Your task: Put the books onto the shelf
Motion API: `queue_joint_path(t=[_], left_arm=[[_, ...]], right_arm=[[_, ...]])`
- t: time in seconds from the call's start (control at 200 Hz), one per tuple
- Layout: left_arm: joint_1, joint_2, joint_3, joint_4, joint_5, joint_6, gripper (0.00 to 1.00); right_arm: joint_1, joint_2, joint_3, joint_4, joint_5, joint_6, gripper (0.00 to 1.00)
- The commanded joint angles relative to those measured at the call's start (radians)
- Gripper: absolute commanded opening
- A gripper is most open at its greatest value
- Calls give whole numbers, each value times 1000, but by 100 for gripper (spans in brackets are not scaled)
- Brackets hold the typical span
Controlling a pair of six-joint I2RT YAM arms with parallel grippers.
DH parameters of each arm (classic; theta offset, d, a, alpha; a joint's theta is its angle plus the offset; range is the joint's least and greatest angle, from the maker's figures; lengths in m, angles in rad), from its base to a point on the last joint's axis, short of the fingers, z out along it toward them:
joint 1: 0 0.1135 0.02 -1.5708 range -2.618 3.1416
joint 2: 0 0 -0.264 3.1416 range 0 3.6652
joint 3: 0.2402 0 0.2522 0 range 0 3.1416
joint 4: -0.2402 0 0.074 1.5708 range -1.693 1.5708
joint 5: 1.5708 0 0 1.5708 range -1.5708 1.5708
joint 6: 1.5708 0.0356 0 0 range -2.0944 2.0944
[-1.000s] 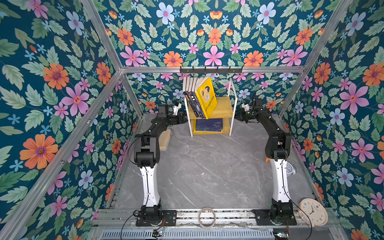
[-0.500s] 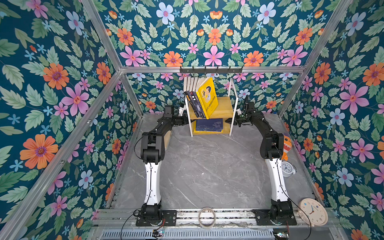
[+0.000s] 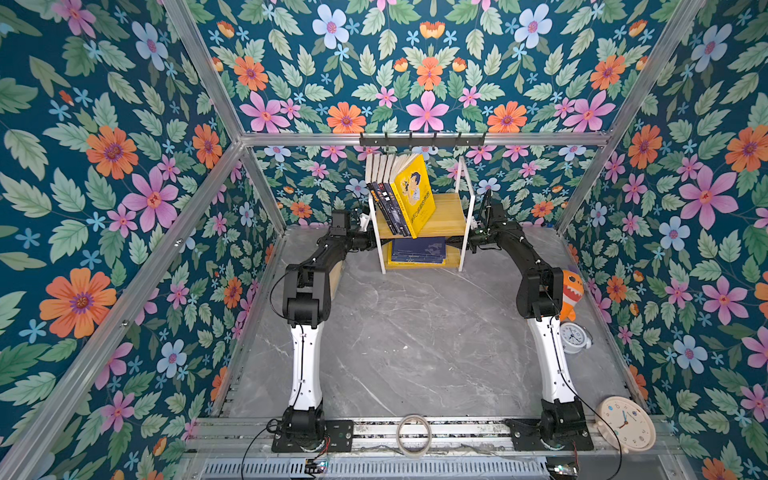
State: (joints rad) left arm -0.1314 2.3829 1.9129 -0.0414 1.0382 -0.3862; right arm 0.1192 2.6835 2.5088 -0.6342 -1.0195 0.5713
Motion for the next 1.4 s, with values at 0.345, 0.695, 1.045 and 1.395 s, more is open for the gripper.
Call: queue_joint_path(t=[0.345, 0.695, 1.045, 1.395], left_arm=[[-2, 7, -6, 33, 23, -18, 57], [-2, 14, -5, 32, 19, -17, 58], [-2, 17, 0, 35, 23, -20, 59], [-1, 16, 2, 38, 20, -24, 59]], right_arm=[[-6, 8, 16, -28, -23, -24, 0], [-31, 10, 28, -12, 10, 16, 0], [-15, 33, 23, -5, 21, 27, 0], [-3, 37, 27, 7, -8, 32, 0]])
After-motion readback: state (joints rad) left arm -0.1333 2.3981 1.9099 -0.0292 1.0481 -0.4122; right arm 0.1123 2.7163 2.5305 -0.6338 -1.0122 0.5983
